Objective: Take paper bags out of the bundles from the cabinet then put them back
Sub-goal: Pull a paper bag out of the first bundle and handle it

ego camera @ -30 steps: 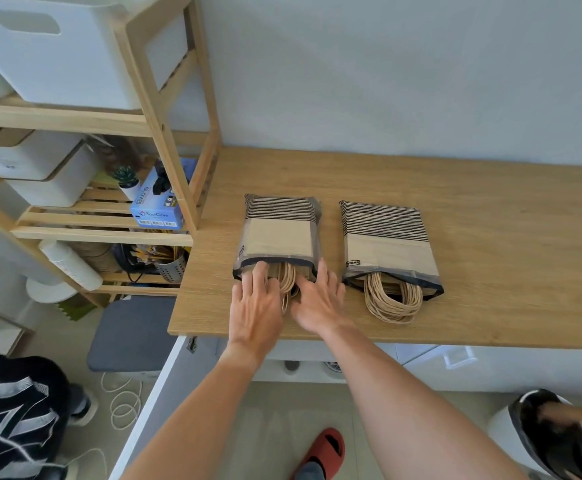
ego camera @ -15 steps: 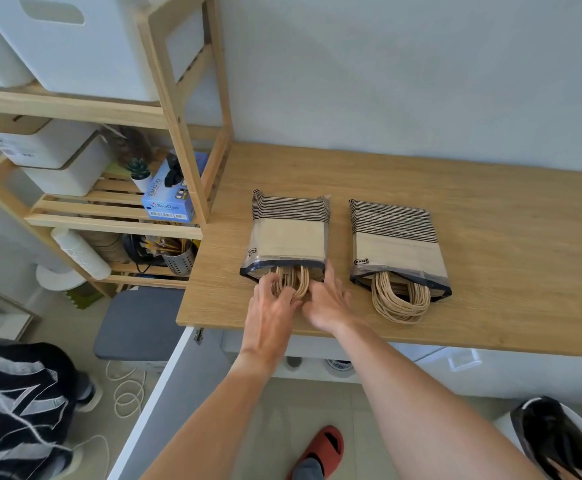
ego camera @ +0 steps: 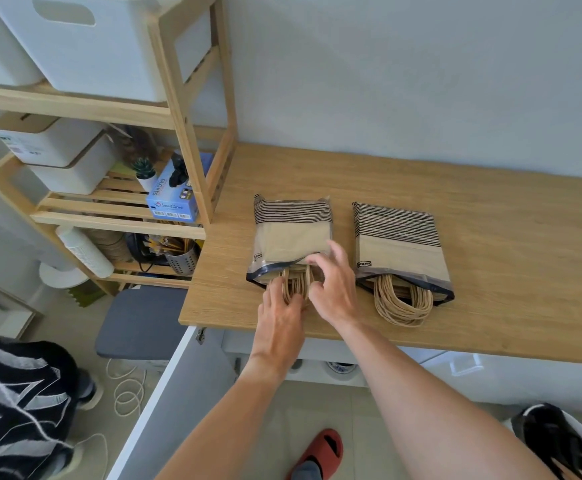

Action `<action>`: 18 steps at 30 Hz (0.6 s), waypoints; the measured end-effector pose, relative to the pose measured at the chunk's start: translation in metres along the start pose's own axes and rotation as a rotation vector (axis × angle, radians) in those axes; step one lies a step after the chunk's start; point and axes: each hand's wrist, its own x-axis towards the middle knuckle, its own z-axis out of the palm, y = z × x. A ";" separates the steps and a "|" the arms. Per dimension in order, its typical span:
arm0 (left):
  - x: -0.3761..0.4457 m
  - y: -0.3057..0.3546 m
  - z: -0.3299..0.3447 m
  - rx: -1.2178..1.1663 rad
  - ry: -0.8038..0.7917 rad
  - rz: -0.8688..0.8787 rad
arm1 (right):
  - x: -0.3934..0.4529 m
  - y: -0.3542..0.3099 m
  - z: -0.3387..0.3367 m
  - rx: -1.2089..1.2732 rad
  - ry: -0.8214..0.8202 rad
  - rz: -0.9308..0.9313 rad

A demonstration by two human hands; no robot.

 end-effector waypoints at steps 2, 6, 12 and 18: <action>-0.001 0.005 0.005 0.015 -0.025 0.025 | 0.008 -0.007 -0.002 -0.039 -0.075 -0.028; 0.000 0.011 0.007 -0.024 -0.029 0.040 | 0.023 -0.028 -0.011 -0.151 -0.280 -0.016; -0.009 -0.007 0.001 0.008 -0.125 0.039 | 0.041 -0.036 -0.018 -0.262 -0.433 0.001; -0.008 -0.026 -0.011 -0.046 -0.052 0.052 | 0.056 -0.024 -0.014 0.169 -0.155 0.198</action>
